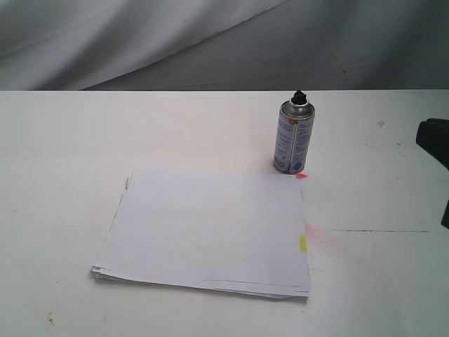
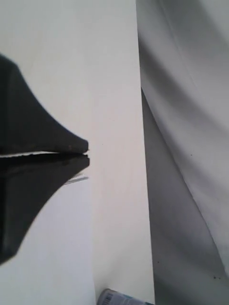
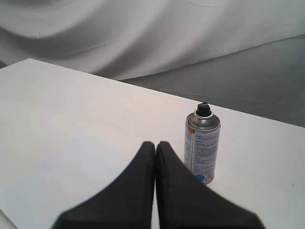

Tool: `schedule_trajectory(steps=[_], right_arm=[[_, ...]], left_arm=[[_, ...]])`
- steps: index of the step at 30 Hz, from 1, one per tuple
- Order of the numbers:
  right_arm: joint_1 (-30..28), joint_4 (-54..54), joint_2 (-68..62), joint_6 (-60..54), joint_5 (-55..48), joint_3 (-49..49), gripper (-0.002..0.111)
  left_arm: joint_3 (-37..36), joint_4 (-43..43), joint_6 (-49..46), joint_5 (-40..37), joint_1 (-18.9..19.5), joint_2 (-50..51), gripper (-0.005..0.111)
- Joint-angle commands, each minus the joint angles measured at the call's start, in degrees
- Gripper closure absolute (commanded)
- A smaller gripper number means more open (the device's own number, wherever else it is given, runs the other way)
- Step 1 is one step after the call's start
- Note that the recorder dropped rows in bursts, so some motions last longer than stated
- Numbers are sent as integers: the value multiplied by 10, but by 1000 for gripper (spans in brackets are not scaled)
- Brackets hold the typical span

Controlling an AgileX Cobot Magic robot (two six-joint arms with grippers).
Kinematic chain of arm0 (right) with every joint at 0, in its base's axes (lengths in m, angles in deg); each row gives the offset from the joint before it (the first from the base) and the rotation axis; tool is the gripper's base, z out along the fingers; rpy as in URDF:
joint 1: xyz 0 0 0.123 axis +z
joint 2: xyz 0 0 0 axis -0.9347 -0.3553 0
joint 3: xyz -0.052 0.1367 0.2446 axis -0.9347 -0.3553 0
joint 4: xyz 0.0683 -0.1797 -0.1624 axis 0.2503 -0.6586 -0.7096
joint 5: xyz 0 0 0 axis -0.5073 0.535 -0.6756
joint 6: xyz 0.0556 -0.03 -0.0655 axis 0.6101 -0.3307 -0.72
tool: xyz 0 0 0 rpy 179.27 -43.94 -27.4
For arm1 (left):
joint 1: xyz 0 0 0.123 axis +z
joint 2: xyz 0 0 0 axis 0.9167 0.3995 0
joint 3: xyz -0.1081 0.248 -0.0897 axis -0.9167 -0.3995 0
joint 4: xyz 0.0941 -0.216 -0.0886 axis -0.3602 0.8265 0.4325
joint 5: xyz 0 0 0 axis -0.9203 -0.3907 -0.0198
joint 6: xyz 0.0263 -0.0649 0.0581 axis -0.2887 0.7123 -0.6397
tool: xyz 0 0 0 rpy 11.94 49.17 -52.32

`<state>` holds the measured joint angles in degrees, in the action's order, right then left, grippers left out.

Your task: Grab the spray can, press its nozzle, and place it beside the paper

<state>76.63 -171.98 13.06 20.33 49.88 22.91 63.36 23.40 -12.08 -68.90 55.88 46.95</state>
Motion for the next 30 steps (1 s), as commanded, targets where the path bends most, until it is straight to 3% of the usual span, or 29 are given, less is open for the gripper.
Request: schedule_trajectory(steps=[1, 7, 17, 30], right_arm=[[-1, 3, 0, -3, 0, -3, 108], [-1, 3, 0, -3, 0, -3, 108], [1, 3, 0, -2, 2, -3, 108], [1, 3, 21, -2, 1, -3, 108]], left_arm=[[-41, -25, 14, 20, -2, -26, 107], [-51, -51, 14, -19, -2, -83, 107], [-51, -52, 12, -19, -2, -208, 107], [-51, -52, 12, -18, -2, -208, 107]])
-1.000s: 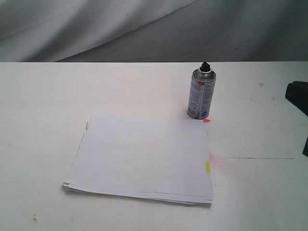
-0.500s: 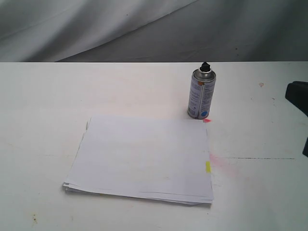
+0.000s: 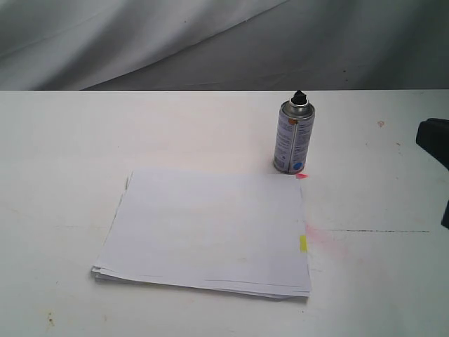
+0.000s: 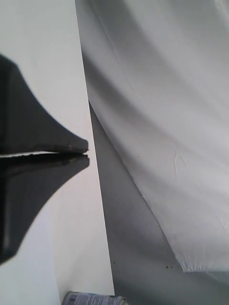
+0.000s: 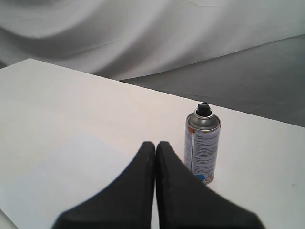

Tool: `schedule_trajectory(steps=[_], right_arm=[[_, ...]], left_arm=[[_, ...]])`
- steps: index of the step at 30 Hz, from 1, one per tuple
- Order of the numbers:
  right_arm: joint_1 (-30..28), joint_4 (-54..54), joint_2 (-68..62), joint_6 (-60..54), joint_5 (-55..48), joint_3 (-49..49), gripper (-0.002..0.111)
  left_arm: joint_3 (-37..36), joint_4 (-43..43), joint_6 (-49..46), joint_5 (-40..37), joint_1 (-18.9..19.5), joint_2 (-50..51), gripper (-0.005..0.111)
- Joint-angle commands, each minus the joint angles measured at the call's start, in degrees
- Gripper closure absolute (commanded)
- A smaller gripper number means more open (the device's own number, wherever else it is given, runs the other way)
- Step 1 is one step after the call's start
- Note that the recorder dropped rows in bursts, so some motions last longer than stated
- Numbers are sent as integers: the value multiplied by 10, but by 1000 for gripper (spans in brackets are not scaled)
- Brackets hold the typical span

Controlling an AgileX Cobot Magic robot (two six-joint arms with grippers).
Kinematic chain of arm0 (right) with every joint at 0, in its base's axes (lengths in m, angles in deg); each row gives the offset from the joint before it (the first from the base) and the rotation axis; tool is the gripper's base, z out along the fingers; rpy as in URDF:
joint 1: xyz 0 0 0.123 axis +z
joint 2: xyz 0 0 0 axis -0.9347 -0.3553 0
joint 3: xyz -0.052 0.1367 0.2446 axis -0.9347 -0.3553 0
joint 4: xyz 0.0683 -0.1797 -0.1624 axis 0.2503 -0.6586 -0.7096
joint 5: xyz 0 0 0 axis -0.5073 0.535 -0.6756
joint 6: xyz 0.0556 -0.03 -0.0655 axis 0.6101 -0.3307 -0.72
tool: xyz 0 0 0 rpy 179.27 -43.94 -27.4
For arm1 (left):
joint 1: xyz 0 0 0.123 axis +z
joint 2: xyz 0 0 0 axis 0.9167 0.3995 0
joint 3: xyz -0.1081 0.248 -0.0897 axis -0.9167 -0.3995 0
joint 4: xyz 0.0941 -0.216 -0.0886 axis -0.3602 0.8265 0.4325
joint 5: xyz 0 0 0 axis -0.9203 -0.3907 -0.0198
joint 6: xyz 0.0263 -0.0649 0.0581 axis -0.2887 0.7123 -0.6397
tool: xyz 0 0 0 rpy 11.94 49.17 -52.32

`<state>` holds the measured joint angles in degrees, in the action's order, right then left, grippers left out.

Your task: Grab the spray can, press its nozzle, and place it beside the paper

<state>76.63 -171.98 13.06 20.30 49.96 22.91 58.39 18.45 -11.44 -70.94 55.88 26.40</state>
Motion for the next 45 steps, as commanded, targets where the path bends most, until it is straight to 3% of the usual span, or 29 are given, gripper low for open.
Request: schedule_trajectory(steps=[1, 7, 13, 19, 25, 33, 34, 37, 38, 41, 43, 45], right_arm=[[1, 5, 34, -2, 0, -3, 108], [-1, -15, 143, -24, -82, -3, 108], [-1, -15, 213, -13, -92, -3, 108], [-1, -15, 214, -8, -117, -65, 108], [-1, -15, 214, 65, -138, -135, 108], [-1, -15, 214, 66, -166, -150, 108], [-1, 11, 214, 42, -176, -153, 108], [-1, 300, 214, -181, -244, -161, 108], [-1, 447, 214, -311, -262, -162, 108], [-1, 727, 214, -654, -264, -162, 108], [-1, 830, 214, -788, -226, -169, 108], [-1, 881, 214, -850, -174, -188, 108]], left_arm=[[-1, -2, 6, 3, -2, -3, 107], [-1, -2, 6, 3, -2, -3, 107], [-1, -2, 6, 3, -2, -3, 107], [-1, -2, 5, 3, -2, -3, 107], [-1, -2, 5, 3, -2, -3, 107], [-1, -2, 6, 3, -2, -3, 107], [-1, -2, 6, 3, -2, -3, 107], [-1, -2, 6, 3, -2, -3, 107], [-1, -2, 6, 3, -2, -3, 107], [-1, -2, 5, 3, -2, -3, 107], [-1, -2, 5, 3, -2, -3, 107], [-1, -2, 5, 3, -2, -3, 107]])
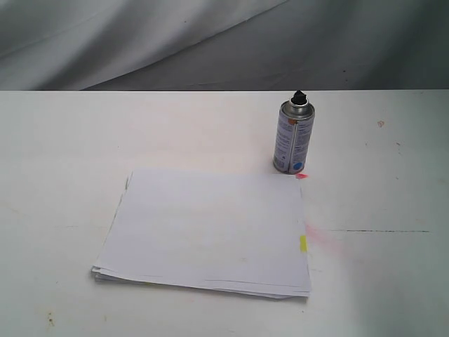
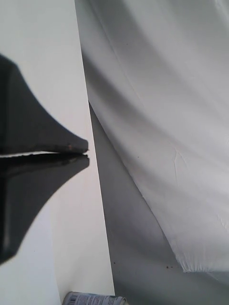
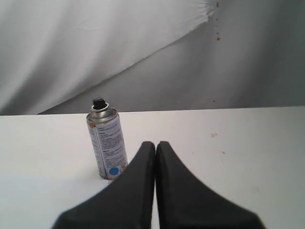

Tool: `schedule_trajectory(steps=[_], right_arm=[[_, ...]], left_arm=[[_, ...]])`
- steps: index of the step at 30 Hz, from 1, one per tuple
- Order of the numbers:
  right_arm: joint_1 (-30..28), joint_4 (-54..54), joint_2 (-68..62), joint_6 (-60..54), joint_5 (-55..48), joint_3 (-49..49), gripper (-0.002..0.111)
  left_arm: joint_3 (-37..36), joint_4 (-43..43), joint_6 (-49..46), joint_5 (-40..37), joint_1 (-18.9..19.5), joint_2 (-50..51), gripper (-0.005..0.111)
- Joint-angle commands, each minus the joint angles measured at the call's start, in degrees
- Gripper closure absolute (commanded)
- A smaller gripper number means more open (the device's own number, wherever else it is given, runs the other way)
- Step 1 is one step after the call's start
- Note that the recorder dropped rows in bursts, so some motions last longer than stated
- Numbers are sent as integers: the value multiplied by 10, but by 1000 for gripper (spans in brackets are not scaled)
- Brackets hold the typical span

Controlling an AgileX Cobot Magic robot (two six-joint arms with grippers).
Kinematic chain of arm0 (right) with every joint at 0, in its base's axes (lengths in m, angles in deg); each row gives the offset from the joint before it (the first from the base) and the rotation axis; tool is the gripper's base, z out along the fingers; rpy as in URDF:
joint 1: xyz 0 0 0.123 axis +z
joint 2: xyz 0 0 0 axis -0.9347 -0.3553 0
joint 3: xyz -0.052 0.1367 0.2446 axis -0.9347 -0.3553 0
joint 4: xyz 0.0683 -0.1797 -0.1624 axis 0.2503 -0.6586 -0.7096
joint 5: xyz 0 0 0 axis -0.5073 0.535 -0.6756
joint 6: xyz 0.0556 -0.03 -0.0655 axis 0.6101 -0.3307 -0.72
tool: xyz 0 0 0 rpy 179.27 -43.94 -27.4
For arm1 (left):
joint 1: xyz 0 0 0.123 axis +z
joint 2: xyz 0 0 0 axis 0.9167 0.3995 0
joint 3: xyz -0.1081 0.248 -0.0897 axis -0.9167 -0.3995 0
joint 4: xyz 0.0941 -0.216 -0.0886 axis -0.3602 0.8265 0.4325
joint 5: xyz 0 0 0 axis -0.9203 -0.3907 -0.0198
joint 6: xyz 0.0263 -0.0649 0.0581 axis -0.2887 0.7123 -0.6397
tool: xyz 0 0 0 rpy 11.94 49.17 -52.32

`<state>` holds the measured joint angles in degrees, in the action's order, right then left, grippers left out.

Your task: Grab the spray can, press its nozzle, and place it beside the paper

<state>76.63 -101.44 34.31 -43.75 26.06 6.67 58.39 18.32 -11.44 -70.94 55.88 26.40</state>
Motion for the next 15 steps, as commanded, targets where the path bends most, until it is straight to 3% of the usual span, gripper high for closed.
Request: schedule_trajectory(steps=[1, 5, 15], right_arm=[[-1, 183, 1, -218, 89, -39, 108], [-1, 188, 1, -218, 161, -78, 108], [-1, 211, 1, -227, 94, -78, 108]], left_arm=[[-1, -1, 5, 3, -2, -3, 107], [-1, -1, 5, 3, -2, -3, 107], [-1, -1, 6, 3, -2, -3, 107]])
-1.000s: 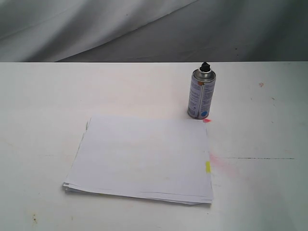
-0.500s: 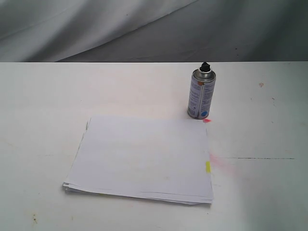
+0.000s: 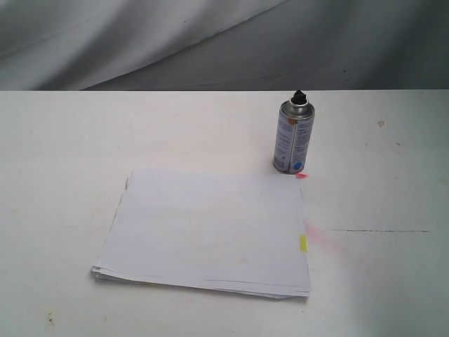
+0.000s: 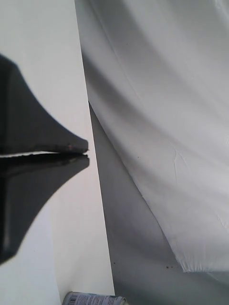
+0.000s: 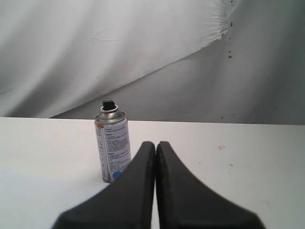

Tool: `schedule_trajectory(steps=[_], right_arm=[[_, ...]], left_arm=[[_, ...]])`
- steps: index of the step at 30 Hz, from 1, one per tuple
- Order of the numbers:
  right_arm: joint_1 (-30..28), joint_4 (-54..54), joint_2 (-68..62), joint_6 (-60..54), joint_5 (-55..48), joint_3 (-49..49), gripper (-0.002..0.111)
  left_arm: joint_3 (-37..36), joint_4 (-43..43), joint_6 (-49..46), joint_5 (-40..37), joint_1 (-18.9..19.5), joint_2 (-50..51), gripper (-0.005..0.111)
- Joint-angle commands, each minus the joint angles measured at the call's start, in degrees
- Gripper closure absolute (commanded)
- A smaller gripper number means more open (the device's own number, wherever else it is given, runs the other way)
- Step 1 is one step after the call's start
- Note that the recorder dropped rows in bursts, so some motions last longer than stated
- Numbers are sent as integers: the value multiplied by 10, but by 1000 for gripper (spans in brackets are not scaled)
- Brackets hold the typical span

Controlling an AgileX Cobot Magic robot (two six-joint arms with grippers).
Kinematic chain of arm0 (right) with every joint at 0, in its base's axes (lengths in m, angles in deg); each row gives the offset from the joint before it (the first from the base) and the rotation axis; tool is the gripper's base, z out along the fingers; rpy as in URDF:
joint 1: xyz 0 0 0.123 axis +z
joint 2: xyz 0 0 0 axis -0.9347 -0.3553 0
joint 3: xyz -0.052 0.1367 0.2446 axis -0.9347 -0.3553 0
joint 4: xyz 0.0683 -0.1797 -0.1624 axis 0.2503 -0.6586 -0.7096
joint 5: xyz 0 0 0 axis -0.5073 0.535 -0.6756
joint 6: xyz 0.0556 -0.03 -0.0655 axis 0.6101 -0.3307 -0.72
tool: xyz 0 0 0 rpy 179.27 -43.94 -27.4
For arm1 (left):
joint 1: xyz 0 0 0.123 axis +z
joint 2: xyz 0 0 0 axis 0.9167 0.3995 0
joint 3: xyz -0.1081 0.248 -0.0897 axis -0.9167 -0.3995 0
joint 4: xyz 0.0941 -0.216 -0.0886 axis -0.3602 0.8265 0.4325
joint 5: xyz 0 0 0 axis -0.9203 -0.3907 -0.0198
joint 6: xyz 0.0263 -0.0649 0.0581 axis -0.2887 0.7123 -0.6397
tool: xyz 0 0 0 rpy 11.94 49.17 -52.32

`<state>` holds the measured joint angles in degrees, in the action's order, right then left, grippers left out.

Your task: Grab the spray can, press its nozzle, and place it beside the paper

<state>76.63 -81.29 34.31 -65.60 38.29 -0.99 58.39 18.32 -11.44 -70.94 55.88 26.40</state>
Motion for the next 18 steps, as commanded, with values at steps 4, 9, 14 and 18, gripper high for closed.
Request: schedule_trajectory(steps=[4, 9, 14, 18], right_arm=[[-1, 10, 1, -8, -33, -2, 108], [-1, 10, 1, -6, -33, -2, 108], [-1, 10, 1, -6, -33, -2, 108], [-1, 10, 1, -6, -33, -2, 108]], left_arm=[[-1, -1, 6, 3, -2, -3, 107], [-1, -1, 4, 3, -2, -3, 107], [-1, -1, 4, 3, -2, -3, 107], [-1, -1, 4, 3, -2, -3, 107]])
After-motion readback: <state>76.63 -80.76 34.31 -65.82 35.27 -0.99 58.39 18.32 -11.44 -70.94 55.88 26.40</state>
